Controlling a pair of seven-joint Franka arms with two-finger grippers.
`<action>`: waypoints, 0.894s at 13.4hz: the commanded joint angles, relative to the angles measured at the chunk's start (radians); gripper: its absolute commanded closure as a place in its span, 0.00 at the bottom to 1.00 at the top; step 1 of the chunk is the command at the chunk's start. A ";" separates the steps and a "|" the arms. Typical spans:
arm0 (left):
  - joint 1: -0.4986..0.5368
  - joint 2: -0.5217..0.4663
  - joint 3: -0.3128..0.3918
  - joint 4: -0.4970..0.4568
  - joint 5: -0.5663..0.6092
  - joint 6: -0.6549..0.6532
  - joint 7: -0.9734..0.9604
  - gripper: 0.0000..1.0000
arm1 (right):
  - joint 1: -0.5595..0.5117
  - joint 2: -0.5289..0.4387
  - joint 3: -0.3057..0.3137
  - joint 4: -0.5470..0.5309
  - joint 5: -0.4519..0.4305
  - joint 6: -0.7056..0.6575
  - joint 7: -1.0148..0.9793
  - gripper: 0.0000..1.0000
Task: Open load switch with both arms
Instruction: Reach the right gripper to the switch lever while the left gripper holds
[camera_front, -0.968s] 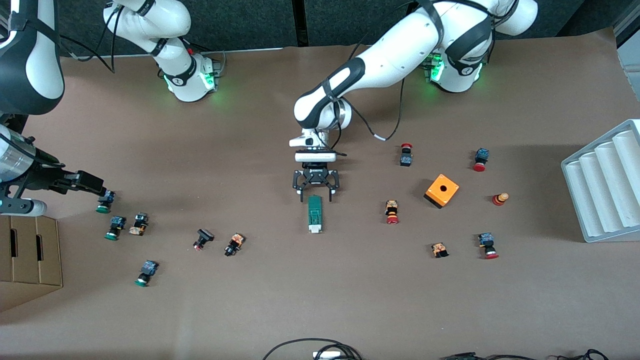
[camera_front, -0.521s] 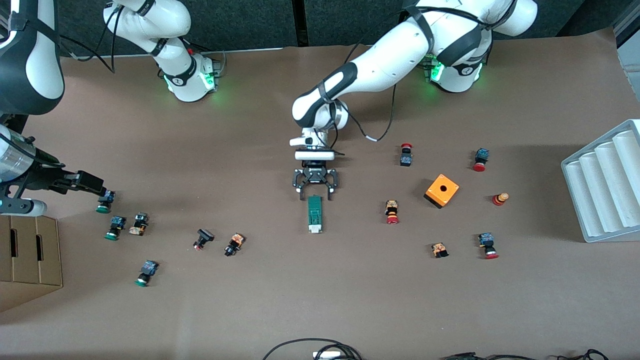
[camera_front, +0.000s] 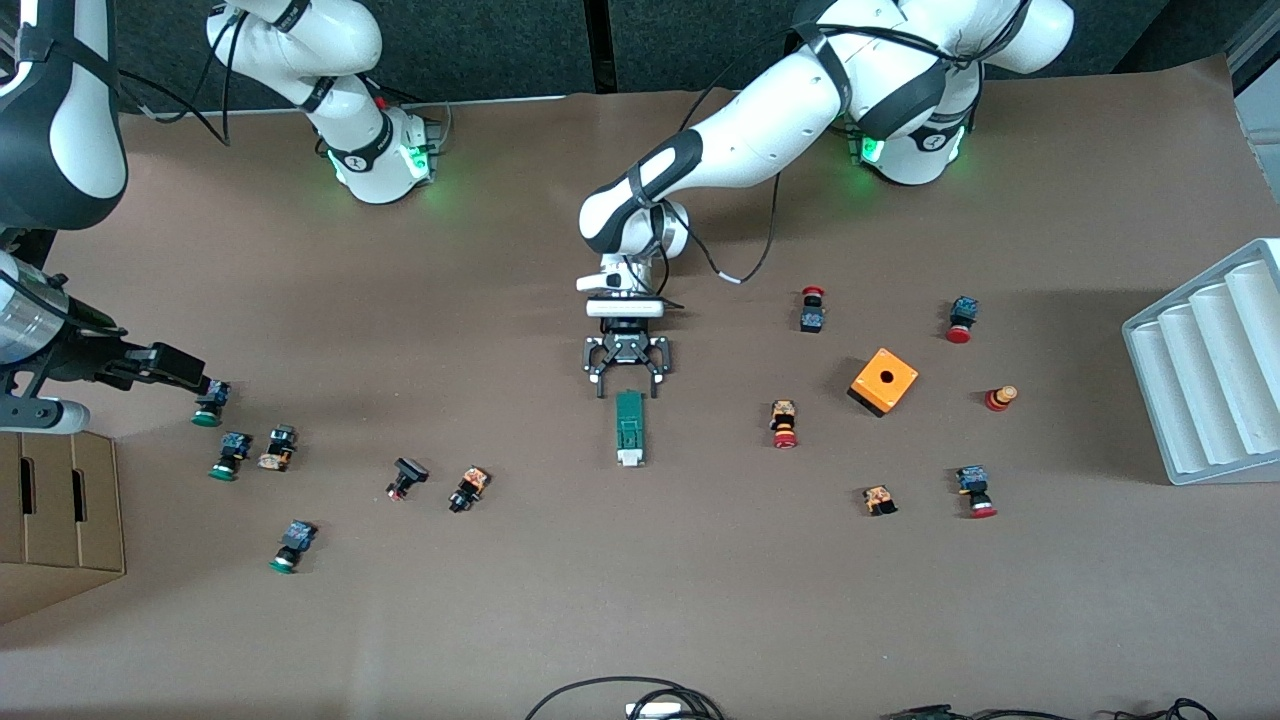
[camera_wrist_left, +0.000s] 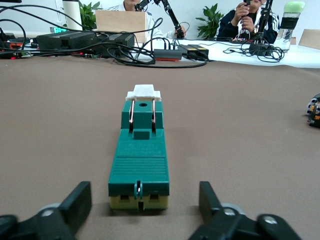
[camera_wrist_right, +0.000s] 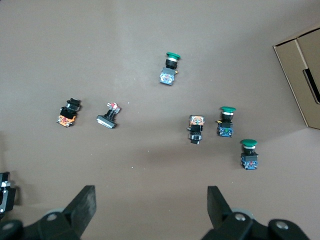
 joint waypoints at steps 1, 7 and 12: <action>-0.016 0.014 0.012 0.022 0.020 -0.021 -0.006 0.18 | 0.004 0.012 0.011 0.014 -0.023 -0.017 0.018 0.00; -0.016 0.014 0.015 0.019 0.022 -0.021 -0.006 0.26 | 0.057 0.075 0.020 0.029 -0.014 -0.060 0.011 0.00; -0.016 0.014 0.014 0.017 0.022 -0.021 -0.006 0.31 | 0.153 0.215 0.022 0.158 0.034 -0.069 0.203 0.00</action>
